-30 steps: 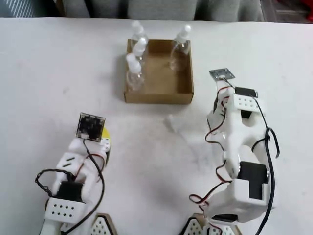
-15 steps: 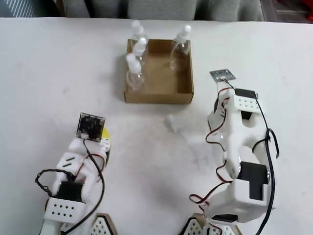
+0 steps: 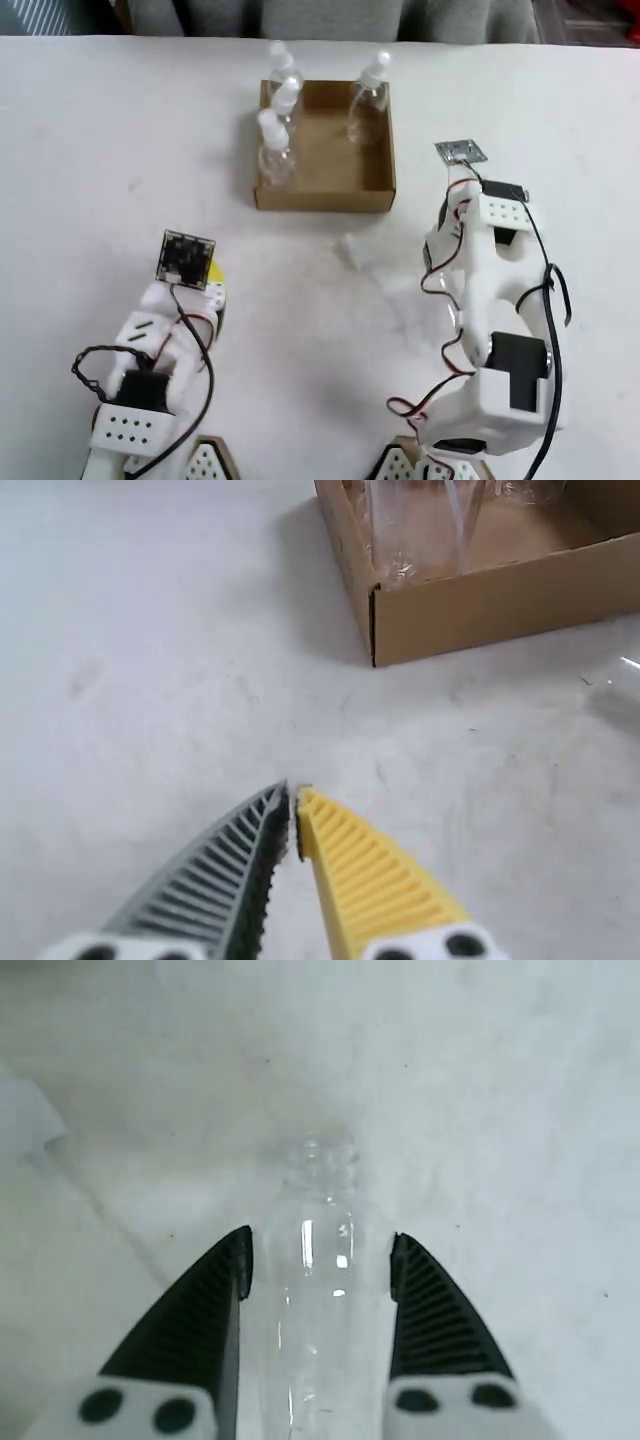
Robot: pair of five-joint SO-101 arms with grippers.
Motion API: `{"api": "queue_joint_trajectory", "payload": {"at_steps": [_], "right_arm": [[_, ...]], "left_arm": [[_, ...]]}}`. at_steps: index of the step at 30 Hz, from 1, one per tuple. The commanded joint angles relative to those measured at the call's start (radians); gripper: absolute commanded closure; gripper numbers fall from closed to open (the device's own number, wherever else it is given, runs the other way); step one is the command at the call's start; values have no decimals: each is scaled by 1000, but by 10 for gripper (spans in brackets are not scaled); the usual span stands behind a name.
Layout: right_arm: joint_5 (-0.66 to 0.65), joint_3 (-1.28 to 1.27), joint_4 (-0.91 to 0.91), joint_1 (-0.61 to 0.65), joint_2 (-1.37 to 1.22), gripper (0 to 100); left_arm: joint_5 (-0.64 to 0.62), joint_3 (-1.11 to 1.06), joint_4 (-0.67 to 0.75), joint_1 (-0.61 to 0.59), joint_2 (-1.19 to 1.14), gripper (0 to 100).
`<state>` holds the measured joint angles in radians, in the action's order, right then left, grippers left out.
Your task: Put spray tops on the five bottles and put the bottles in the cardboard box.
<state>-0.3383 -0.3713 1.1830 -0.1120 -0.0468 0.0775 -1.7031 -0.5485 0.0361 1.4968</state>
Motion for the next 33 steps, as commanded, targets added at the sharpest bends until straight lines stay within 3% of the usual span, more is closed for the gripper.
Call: {"api": "queue_joint_trajectory", "payload": {"at_steps": [1,5,12,17,20,25,29,33], "right_arm": [[40,12,-7,-7,127,981],[124,-8,-4,-8,259,981],[157,-101,-7,-1,427,981],[270,-126,-5,-7,573,981],[319,-196,-39,-1,693,981],[370,-428,-268,-1,947,981],[436,-562,-392,-5,1113,982],[453,-623,-456,-8,1239,981]], "left_arm": [[12,5,6,10,12,976],[12,5,6,8,12,976],[11,5,6,8,12,976],[-12,28,-15,8,12,977],[-26,115,-129,-5,12,976],[-26,328,-333,-2,12,976],[-32,508,-442,74,-24,976],[-51,756,-531,156,-226,976]]}}
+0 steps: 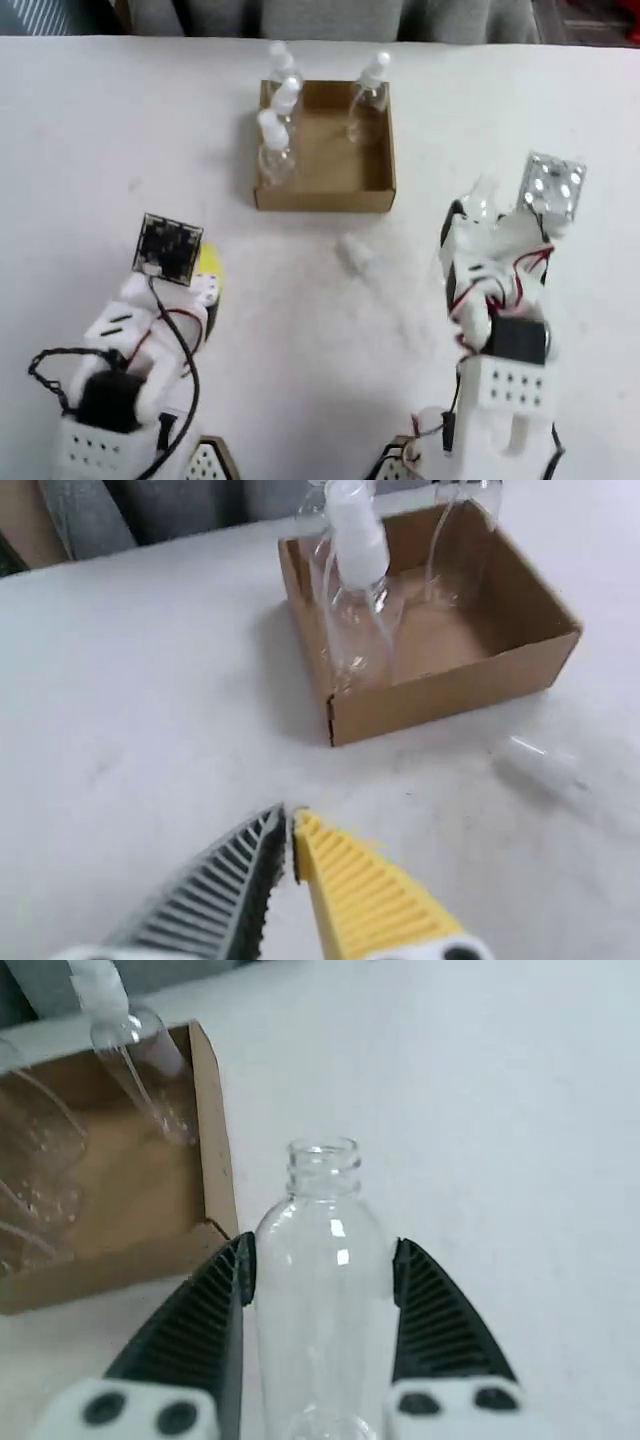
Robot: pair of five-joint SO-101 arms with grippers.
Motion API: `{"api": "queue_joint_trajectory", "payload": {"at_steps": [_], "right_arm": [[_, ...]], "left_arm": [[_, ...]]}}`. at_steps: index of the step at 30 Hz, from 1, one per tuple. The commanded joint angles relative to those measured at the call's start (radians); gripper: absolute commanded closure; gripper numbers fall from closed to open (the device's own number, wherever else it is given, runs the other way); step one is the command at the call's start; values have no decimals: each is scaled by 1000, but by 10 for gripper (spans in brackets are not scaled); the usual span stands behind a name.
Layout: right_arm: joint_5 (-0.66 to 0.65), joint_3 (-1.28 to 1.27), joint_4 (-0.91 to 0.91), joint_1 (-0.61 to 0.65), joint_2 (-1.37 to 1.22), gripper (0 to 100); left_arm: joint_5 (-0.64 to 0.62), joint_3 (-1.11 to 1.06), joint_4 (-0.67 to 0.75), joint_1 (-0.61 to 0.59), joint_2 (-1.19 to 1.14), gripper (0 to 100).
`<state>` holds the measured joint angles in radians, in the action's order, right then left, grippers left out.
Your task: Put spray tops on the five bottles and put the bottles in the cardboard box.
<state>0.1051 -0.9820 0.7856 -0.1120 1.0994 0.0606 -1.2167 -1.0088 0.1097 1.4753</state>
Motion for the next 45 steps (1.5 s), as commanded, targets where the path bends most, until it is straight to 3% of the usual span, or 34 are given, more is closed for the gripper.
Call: {"api": "queue_joint_trajectory", "payload": {"at_steps": [1,6,13,16,23,26,31,45], "right_arm": [[11,-26,-71,-8,122,981],[11,-138,-166,-8,272,981],[11,-351,-232,-10,590,981],[11,-423,-232,-8,720,981],[17,-431,-246,-4,659,981],[18,-431,-245,-2,659,981],[11,-456,-246,-4,659,981],[11,-468,-242,-2,659,981]], "left_arm": [[-60,331,-94,105,-280,976],[-175,526,-106,277,-596,976],[-324,456,172,481,-679,976],[-376,397,258,489,-691,976],[-506,293,451,487,-825,972],[-598,316,505,487,-924,903],[-721,450,508,493,-1187,776],[-925,776,505,443,-1695,775]]}}
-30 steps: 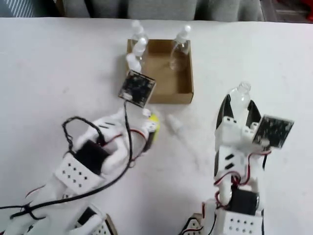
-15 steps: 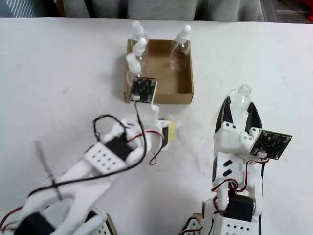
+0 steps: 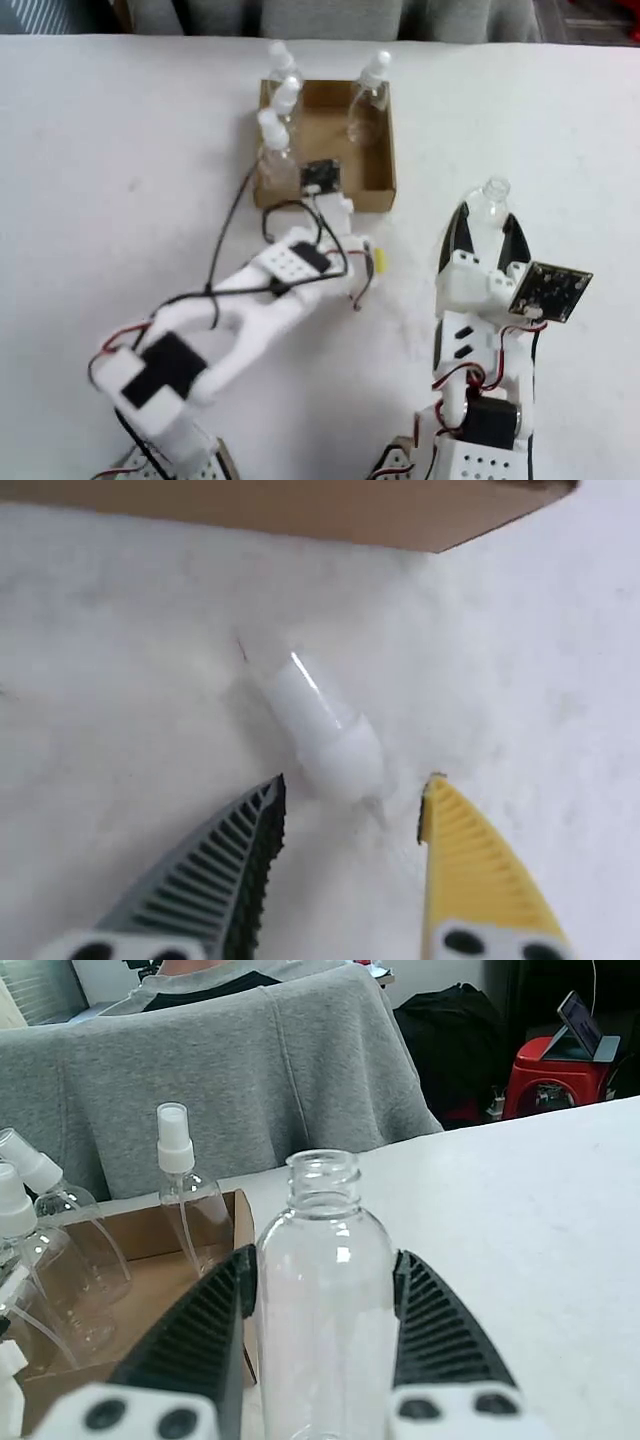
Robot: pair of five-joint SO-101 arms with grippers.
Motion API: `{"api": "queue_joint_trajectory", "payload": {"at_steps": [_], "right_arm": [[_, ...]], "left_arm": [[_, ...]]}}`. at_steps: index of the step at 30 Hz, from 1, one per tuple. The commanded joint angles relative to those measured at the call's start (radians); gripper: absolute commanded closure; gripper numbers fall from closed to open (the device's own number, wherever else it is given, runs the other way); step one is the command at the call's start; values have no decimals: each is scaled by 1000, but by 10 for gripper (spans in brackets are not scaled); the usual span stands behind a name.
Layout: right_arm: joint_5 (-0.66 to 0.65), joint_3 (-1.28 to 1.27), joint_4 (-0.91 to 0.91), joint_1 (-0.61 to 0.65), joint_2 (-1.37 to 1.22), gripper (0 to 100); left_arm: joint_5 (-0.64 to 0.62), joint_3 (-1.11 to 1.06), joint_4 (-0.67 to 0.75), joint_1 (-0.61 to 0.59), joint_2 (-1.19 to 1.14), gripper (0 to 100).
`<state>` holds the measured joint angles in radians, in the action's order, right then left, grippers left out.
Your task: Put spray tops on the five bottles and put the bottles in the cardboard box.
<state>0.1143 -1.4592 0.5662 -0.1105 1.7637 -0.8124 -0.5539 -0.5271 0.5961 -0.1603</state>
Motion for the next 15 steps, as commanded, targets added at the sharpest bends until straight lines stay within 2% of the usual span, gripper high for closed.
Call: {"api": "queue_joint_trajectory", "payload": {"at_steps": [1,6,11,13,15], "right_arm": [[0,9,-22,-4,-5,981],[0,9,-21,-4,-5,981],[0,9,-19,-4,-5,981],[0,9,-19,-4,-5,981],[0,9,-19,-4,-5,981]], "left_arm": [[-60,133,18,-51,-82,775],[-109,264,-91,-59,-186,775],[-107,339,-161,-51,-248,776],[-106,342,-167,-50,-251,816],[-104,342,-167,-50,-251,918]]}}
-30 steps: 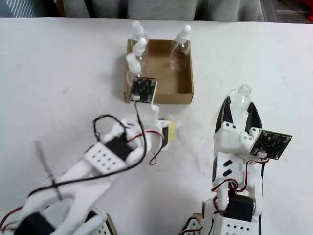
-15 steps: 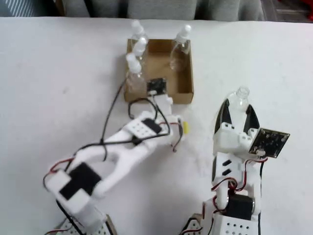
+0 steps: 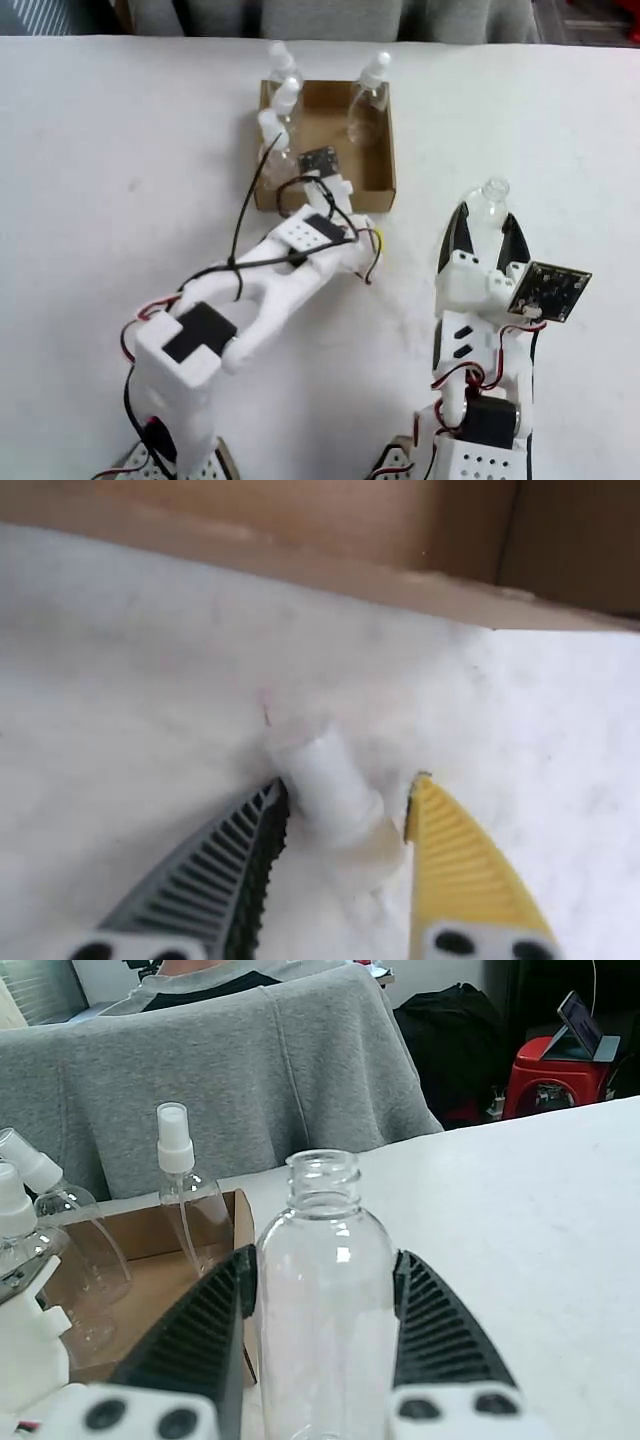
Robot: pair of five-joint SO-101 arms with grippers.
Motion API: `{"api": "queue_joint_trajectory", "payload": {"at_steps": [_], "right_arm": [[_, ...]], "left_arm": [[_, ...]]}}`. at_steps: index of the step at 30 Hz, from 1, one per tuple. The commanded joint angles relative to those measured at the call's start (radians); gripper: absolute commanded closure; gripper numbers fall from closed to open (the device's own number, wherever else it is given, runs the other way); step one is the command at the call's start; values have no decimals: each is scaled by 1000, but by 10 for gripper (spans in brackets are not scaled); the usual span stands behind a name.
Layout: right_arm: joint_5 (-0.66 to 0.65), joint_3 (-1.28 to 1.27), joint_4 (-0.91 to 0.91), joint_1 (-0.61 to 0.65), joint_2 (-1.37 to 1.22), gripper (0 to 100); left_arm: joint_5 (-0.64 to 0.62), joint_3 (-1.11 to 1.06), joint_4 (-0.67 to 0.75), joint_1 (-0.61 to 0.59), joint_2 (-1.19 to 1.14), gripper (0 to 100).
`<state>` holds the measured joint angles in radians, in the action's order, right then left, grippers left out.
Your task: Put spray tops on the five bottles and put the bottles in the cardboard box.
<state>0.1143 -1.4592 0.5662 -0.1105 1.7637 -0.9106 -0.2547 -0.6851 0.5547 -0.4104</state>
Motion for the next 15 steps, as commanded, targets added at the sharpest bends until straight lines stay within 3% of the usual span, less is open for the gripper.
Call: {"api": "queue_joint_trajectory", "payload": {"at_steps": [1,4,7,11,15], "right_arm": [[0,9,-19,-4,-5,981],[0,-3,-24,-4,-5,980],[0,-8,-24,-4,-5,979],[0,-8,-19,-4,-5,980],[0,-9,-18,31,-5,981]], "left_arm": [[3,43,-9,-8,-1,980],[84,41,-11,5,1,944],[126,41,-57,30,28,985],[285,21,-175,61,148,980],[350,-75,-175,71,308,980]]}}
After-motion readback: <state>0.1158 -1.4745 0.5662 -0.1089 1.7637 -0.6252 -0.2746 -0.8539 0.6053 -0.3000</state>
